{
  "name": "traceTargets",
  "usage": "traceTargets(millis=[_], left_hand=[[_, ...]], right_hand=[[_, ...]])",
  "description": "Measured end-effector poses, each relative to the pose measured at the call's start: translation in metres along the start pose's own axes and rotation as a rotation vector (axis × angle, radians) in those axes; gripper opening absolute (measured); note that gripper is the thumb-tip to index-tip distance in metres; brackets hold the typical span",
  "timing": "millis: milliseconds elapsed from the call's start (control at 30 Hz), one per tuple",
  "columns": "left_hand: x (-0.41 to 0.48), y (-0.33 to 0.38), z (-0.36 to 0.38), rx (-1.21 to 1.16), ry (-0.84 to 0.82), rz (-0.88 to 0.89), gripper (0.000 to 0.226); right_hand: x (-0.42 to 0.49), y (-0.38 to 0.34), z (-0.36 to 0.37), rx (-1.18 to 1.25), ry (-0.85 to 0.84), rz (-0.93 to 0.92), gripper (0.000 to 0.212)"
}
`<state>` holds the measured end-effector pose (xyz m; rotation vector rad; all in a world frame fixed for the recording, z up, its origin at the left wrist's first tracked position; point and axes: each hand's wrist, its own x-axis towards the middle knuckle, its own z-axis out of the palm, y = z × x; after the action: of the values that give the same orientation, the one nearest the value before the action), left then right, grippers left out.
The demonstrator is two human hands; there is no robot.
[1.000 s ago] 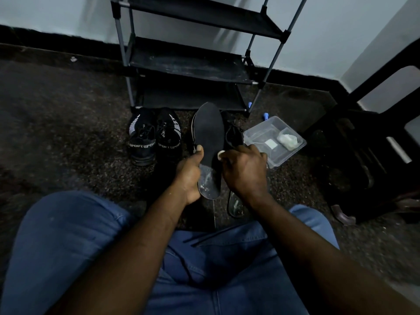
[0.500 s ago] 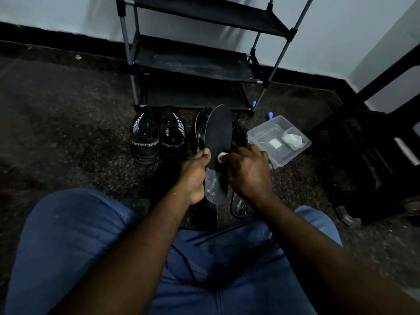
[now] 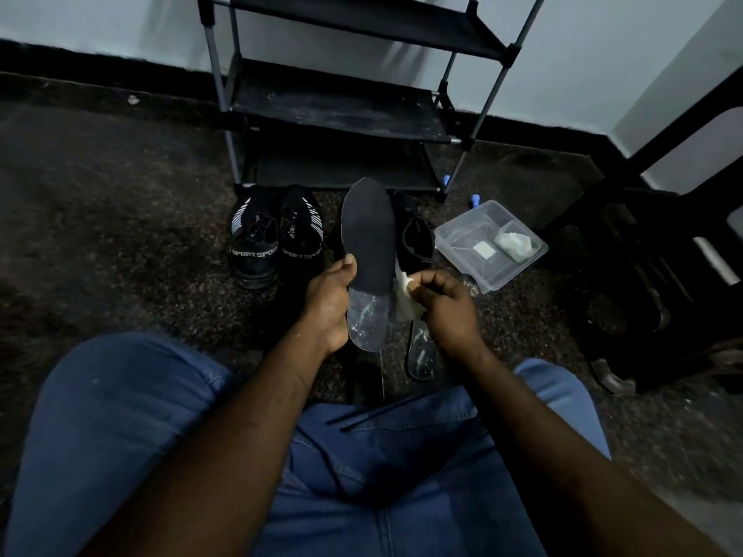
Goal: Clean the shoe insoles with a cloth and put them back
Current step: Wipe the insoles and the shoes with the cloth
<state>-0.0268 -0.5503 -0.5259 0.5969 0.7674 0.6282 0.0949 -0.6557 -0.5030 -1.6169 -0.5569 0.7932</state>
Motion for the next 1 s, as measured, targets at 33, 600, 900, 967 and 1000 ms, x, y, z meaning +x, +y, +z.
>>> traceTargets(millis=[33,600,900,967,1000], left_hand=[[0.001,0.0,-0.001,-0.003,0.005,0.003,0.031],[-0.017,0.002,0.008,-0.113,-0.336,-0.16,0.053],[-0.015,0.006,0.006,-0.179,-0.317,-0.2,0.056],[-0.013,0.007,0.005,-0.194,-0.317,-0.225,0.055],[-0.012,0.007,0.005,-0.195,-0.316,-0.23,0.055]], right_hand=[[0.001,0.0,-0.001,0.027,0.016,0.013,0.012],[-0.002,-0.014,0.015,-0.042,0.022,-0.09,0.009],[-0.003,-0.014,0.009,-0.833,0.116,-0.663,0.012],[-0.004,-0.015,0.01,-0.951,0.1,-0.768,0.013],[-0.004,-0.015,0.011,-0.985,0.098,-0.792,0.012]])
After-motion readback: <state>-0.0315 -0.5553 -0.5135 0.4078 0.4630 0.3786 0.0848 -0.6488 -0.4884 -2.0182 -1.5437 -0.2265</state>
